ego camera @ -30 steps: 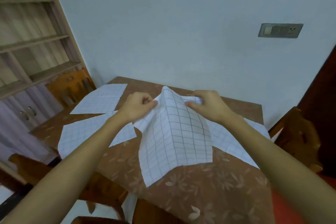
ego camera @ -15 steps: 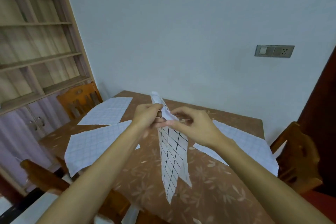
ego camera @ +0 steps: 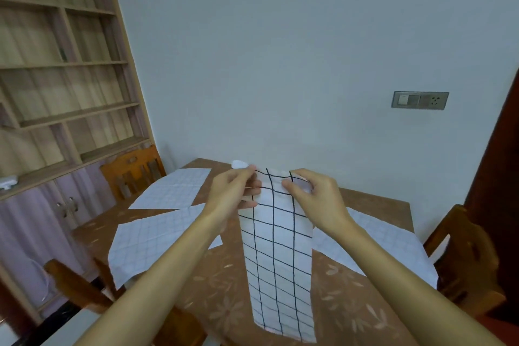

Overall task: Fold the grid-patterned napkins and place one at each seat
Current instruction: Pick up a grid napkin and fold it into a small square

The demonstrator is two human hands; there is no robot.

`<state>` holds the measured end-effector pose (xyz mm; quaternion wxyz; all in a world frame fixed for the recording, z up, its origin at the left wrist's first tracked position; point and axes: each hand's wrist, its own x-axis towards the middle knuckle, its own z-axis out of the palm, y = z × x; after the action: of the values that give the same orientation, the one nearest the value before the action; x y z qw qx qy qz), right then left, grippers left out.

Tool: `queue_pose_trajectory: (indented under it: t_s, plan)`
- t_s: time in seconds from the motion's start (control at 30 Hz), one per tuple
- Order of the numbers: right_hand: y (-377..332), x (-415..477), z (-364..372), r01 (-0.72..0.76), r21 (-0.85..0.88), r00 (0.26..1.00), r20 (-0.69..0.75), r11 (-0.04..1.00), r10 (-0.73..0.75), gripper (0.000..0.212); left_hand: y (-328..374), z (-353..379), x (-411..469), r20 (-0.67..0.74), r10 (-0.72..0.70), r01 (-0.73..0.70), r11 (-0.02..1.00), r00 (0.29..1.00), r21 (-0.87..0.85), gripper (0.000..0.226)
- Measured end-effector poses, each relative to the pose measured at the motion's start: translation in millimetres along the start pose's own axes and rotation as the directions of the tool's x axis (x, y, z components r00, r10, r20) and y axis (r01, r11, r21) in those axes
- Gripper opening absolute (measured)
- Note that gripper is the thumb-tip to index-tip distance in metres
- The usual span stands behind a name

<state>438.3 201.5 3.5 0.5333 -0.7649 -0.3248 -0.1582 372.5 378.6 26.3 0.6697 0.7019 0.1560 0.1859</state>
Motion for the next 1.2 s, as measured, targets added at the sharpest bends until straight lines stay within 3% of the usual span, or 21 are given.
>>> queue_pose_trajectory:
  t_s: [0.17, 0.23, 0.3, 0.4, 0.5, 0.67, 0.9, 1.07, 1.2]
  plan:
    - [-4, 2, -9, -0.029, 0.135, 1.0, 0.002, 0.99, 0.029, 0.011, -9, -11, 4, -0.152, 0.177, -0.15, 0.973, 0.972, 0.175, 0.022]
    - [-7, 1, -13, -0.025, 0.19, 1.0, 0.013, 0.982, 0.023, 0.01, -10, -13, 3, -0.126, 0.22, -0.195, 0.963, 0.967, 0.189, 0.038]
    - [-9, 1, -17, -0.04, 0.25, 0.999, 0.016, 0.967, 0.037, 0.009, -9, -13, 1, -0.054, 0.174, -0.165, 0.977, 0.983, 0.133, 0.047]
    - [-15, 3, -25, -0.068, 0.322, 0.998, 0.034, 0.944, 0.06, 0.007, -14, -15, 4, 0.052, 0.118, -0.121, 0.991, 0.992, 0.053, 0.041]
    - [-19, 9, -31, -0.087, 0.333, 0.996, 0.041, 0.939, 0.078, 0.009, -18, -19, 4, 0.07, 0.2, -0.202, 0.979, 0.977, 0.032, 0.015]
    - [-26, 17, -35, -0.181, 0.349, 0.983, 0.053, 0.919, 0.174, 0.004, -16, -30, 5, 0.078, 0.217, -0.216, 0.976, 0.973, -0.016, 0.013]
    - [-29, 21, -25, -0.172, 0.273, 0.985, 0.02, 0.946, 0.174, 0.025, -9, -43, 7, 0.062, 0.157, -0.154, 0.987, 0.986, -0.042, 0.024]
    - [-32, 28, -20, -0.192, 0.285, 0.98, 0.0, 0.939, 0.2, 0.022, -6, -52, 1, 0.171, 0.183, -0.183, 0.983, 0.968, -0.017, 0.026]
    - [-35, 33, -16, -0.21, 0.336, 0.976, 0.021, 0.918, 0.215, 0.016, 0, -48, -1, 0.114, 0.251, -0.249, 0.968, 0.961, -0.031, 0.02]
